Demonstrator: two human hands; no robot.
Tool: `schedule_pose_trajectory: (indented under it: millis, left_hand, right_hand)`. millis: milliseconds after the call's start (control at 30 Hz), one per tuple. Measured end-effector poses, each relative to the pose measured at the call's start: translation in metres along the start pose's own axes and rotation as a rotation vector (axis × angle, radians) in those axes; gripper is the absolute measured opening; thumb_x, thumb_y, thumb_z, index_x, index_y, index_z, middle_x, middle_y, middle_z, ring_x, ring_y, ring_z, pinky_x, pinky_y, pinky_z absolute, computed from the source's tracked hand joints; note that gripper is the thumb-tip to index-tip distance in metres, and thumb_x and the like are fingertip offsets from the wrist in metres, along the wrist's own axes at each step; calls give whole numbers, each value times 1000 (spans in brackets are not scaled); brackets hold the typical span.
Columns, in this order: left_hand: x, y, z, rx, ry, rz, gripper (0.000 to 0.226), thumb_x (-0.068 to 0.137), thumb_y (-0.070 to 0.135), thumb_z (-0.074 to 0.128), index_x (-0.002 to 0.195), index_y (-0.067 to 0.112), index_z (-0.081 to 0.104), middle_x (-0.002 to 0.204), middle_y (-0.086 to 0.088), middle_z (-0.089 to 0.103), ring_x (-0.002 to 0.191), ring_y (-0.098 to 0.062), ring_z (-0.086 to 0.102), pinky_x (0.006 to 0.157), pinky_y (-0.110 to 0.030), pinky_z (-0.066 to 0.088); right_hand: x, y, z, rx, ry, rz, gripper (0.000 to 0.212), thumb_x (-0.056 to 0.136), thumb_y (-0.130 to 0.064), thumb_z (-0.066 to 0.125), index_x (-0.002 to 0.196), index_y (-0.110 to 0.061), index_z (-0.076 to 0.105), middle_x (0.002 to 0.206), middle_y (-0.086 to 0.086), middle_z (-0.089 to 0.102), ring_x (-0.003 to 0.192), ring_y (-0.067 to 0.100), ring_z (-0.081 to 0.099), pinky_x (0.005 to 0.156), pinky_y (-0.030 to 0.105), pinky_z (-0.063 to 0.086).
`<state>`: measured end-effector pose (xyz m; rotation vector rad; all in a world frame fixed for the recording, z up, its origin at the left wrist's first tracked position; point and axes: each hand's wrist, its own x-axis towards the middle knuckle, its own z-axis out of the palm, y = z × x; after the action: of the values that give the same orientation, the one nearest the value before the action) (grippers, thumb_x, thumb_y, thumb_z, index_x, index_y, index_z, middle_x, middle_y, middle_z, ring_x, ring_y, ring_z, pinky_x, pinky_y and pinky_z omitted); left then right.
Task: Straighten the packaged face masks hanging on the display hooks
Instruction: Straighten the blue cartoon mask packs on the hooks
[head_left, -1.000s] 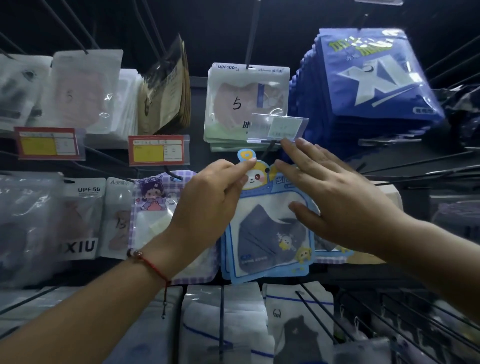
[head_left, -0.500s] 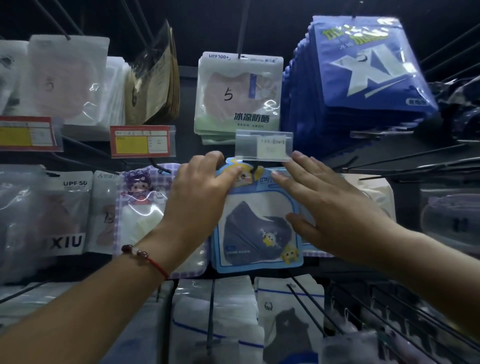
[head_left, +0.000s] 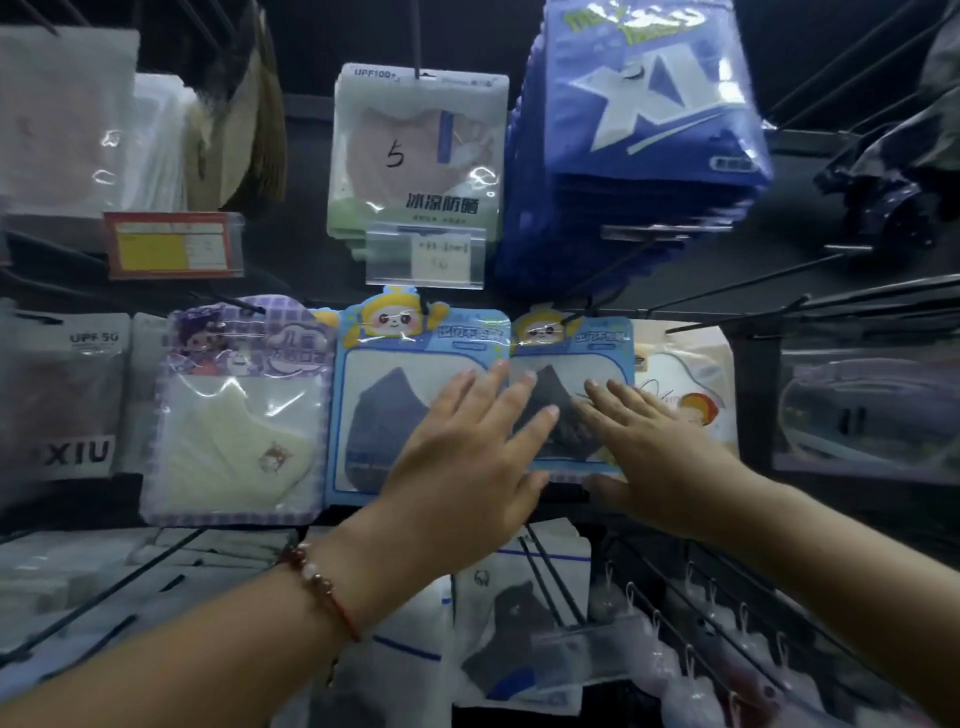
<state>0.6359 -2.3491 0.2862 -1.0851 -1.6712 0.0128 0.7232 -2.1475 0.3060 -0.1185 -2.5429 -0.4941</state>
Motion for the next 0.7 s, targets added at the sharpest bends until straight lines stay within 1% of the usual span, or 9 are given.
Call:
schedule_pose_trajectory:
  millis: [100, 200, 267, 333, 433, 500, 533, 633, 700]
  left_hand:
    - [19, 14, 15, -76, -77, 31, 52, 93, 46, 47, 134, 17, 62, 138, -14, 60, 130, -33, 54, 107, -45, 44]
    - [35, 25, 26, -112, -184, -67, 57, 96, 45, 51, 145, 17, 49, 147, -13, 51, 134, -30, 49, 108, -41, 41]
    - [46, 27, 32, -115, -267, -193, 62, 100, 46, 45, 154, 17, 34, 155, -10, 39, 138, -27, 40, 111, -39, 38]
    - [55, 26, 37, -114, -299, -285, 63, 101, 46, 41, 156, 18, 27, 157, -9, 33, 139, -26, 36, 112, -40, 37]
    - [61, 24, 45, -206, -308, -384, 63, 100, 46, 43, 155, 21, 27, 158, -7, 29, 139, -26, 35, 111, -41, 38]
    - [63, 23, 48, -287, -317, -443, 63, 100, 45, 45, 156, 25, 26, 161, -6, 24, 143, -26, 31, 113, -40, 36]
    - [63, 22, 50, -325, -305, -479, 64, 99, 45, 46, 157, 26, 24, 164, -6, 19, 146, -26, 27, 115, -40, 33]
    - [63, 20, 54, -425, -223, -608, 65, 98, 44, 51, 156, 29, 25, 166, -2, 9, 151, -25, 17, 118, -40, 28]
    - [63, 18, 56, -502, -183, -686, 67, 97, 41, 55, 156, 32, 24, 165, -3, 15, 150, -24, 21, 117, -39, 28]
  right_hand:
    - [3, 16, 7, 27, -23, 25, 83, 98, -52, 44, 156, -23, -6, 163, 5, -12, 150, 22, -11, 113, 31, -10]
    - [8, 31, 15, 82, -17, 77, 80, 97, -50, 47, 157, -24, 0, 164, 8, -8, 151, 27, -4, 120, 38, 2]
    - [11, 36, 21, 148, 42, 129, 77, 96, -48, 51, 156, -25, 8, 164, 9, 0, 149, 30, 11, 119, 42, 16]
    - [16, 38, 24, 295, 150, 204, 73, 94, -45, 56, 153, -24, 19, 161, 7, 16, 139, 29, 34, 109, 41, 34]
    - [27, 40, 32, 708, 294, 329, 64, 91, -35, 65, 144, -24, 32, 142, 0, 43, 116, 21, 54, 87, 31, 46]
    - [37, 39, 37, 1003, 354, 390, 62, 88, -28, 70, 139, -28, 35, 130, 0, 51, 105, 16, 60, 81, 32, 55]
    - [42, 38, 39, 1081, 380, 424, 63, 86, -28, 72, 138, -28, 36, 126, 0, 51, 104, 16, 60, 81, 34, 58]
    - [55, 36, 43, 1040, 410, 547, 67, 82, -33, 75, 137, -24, 37, 125, 3, 47, 109, 20, 54, 86, 40, 56]
    - [61, 36, 44, 1109, 409, 560, 55, 82, -31, 75, 125, -28, 41, 117, 2, 54, 104, 21, 59, 83, 43, 57]
